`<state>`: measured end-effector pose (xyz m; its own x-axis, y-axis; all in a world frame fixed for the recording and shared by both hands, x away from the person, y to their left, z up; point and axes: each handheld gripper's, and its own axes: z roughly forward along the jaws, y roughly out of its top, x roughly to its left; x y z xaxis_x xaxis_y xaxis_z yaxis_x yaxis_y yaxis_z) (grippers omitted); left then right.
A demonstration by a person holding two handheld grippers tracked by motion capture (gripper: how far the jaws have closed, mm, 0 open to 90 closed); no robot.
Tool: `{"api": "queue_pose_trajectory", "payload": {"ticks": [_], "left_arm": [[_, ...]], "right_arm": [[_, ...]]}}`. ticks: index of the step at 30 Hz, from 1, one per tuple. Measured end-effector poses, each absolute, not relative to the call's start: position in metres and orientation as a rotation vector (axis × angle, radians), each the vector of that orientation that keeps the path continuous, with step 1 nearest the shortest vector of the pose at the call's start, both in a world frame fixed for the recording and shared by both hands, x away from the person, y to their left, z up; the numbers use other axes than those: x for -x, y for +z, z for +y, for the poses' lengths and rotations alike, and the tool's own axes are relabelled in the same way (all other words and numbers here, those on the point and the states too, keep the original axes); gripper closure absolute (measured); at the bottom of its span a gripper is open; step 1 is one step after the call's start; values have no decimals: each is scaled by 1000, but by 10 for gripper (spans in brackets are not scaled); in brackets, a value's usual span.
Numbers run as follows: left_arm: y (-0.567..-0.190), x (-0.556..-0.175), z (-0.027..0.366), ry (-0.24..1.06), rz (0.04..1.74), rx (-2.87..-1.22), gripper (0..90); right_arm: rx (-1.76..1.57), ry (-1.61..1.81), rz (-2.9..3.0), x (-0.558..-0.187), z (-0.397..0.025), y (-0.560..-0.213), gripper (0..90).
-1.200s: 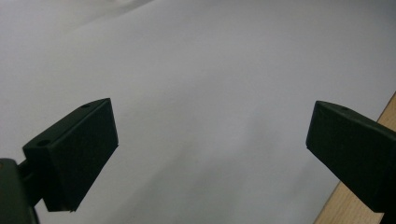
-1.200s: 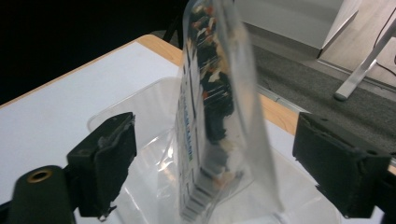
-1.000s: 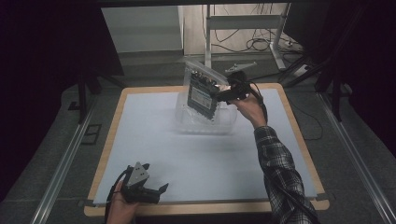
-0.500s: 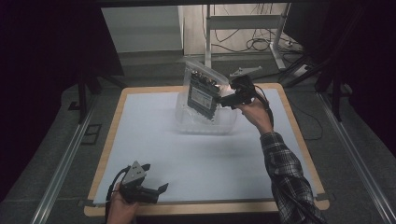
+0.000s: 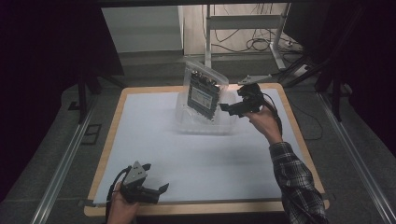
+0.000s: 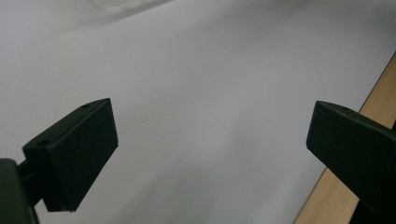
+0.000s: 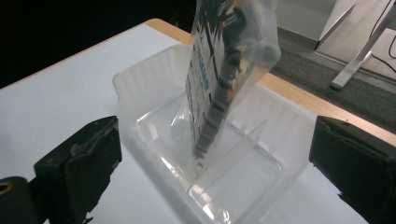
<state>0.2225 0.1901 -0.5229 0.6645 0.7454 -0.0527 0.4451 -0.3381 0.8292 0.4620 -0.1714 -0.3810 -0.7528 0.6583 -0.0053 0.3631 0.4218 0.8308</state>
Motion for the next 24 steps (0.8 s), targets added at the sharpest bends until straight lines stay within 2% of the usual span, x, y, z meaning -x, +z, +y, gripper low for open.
{"api": "queue_pose_trajectory", "payload": {"ticks": [24], "left_arm": [[-522,-222,186,392,938,-2012,21]], "right_arm": [[-880,1271,2352,-386,-215,-398,0]]}}
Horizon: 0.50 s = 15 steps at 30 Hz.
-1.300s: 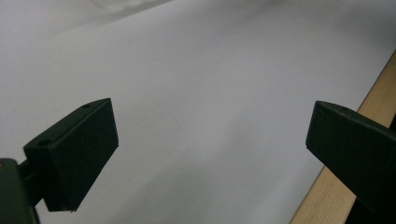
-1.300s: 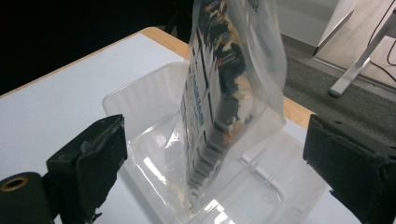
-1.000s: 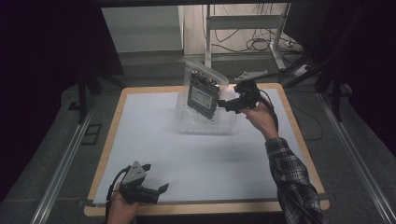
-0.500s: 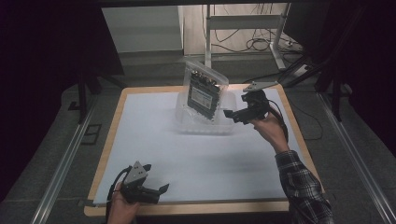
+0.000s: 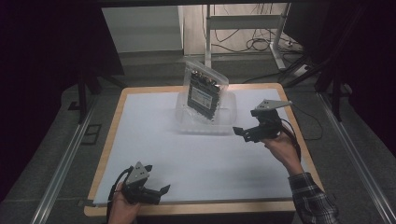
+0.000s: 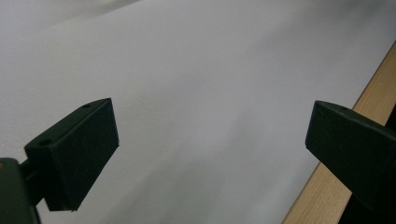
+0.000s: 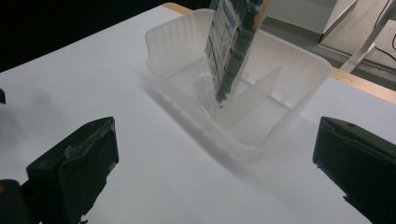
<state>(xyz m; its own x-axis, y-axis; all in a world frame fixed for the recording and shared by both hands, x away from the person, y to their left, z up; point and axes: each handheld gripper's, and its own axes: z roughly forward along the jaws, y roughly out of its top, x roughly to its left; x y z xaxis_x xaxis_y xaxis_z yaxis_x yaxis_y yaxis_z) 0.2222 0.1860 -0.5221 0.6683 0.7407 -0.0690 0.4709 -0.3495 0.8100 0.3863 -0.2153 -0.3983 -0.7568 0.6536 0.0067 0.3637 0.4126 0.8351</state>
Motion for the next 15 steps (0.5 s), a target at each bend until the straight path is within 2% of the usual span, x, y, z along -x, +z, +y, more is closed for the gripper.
{"api": "queue_pose_trajectory", "payload": {"ticks": [15], "left_arm": [[-522,-222,187,387,930,-2001,20]], "right_arm": [[-892,1267,2335,-329,-249,-415,0]]}}
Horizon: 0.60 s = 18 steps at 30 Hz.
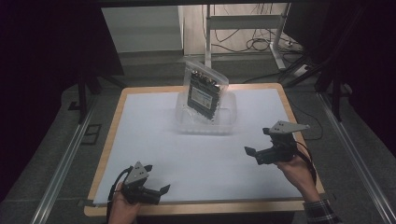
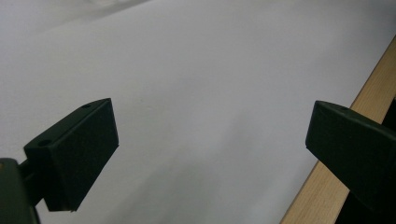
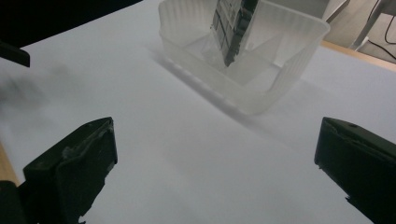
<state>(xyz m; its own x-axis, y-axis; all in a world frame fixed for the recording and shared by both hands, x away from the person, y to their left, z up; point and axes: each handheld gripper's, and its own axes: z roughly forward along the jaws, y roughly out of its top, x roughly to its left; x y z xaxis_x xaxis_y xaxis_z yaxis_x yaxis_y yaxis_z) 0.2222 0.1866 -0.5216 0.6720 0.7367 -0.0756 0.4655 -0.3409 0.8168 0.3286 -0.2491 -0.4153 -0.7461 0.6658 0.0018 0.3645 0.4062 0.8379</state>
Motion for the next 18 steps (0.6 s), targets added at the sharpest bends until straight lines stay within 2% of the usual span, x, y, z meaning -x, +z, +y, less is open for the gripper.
{"api": "queue_pose_trajectory", "payload": {"ticks": [18], "left_arm": [[-523,-221,184,426,922,-2023,18]], "right_arm": [[-948,1280,2275,-278,-288,-436,0]]}}
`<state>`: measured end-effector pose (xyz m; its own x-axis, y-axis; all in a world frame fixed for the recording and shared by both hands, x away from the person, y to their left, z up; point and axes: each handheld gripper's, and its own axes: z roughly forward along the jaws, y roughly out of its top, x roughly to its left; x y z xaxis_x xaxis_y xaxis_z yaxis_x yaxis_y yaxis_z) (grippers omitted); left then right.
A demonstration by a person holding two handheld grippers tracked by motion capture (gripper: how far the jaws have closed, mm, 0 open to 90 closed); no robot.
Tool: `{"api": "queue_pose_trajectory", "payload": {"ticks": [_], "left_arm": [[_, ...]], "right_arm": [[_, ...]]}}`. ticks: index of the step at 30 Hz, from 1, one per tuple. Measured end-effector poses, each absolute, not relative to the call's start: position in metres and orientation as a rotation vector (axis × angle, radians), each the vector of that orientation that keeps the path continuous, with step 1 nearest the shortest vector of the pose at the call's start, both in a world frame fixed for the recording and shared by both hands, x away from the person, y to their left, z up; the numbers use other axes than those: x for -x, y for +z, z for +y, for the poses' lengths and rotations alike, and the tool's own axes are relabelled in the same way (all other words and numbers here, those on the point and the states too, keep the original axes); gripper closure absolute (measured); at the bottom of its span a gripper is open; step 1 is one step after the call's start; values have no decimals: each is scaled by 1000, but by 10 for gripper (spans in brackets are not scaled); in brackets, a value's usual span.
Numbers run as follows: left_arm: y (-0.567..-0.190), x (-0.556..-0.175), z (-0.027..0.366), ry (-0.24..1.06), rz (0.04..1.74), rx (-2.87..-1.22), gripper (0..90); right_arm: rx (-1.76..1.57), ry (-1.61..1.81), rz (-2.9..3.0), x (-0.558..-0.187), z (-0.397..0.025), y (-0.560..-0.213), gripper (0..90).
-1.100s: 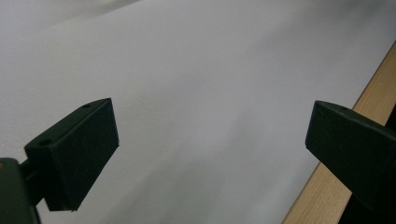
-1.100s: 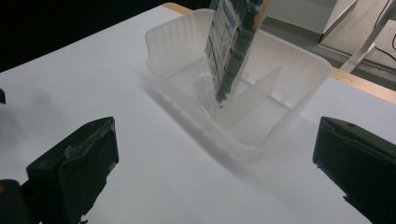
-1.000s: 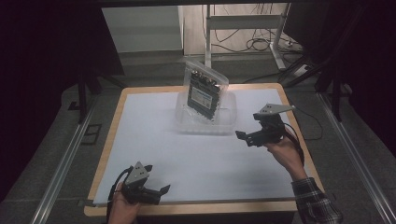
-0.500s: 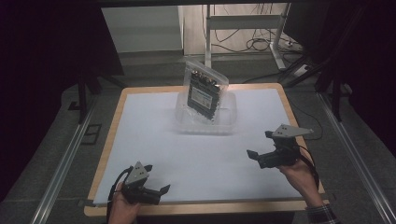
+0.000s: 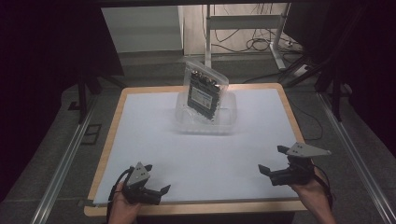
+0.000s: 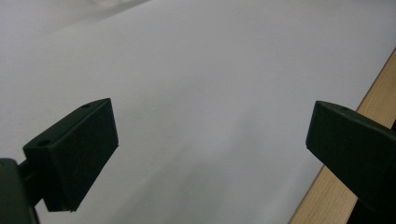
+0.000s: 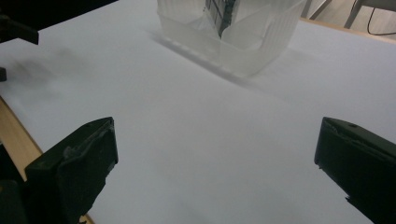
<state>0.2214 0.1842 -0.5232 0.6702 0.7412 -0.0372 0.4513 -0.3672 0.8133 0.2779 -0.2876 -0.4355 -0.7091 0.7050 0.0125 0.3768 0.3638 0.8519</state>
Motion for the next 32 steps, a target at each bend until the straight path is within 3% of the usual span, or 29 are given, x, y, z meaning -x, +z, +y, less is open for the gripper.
{"api": "queue_pose_trajectory", "payload": {"ticks": [19,32], "left_arm": [[-526,-221,181,443,906,-2054,13],[-529,-223,180,435,892,-2060,0]], "right_arm": [[-1018,1188,2260,-241,-315,-474,0],[-1061,1082,2374,-242,-318,-499,0]]}}
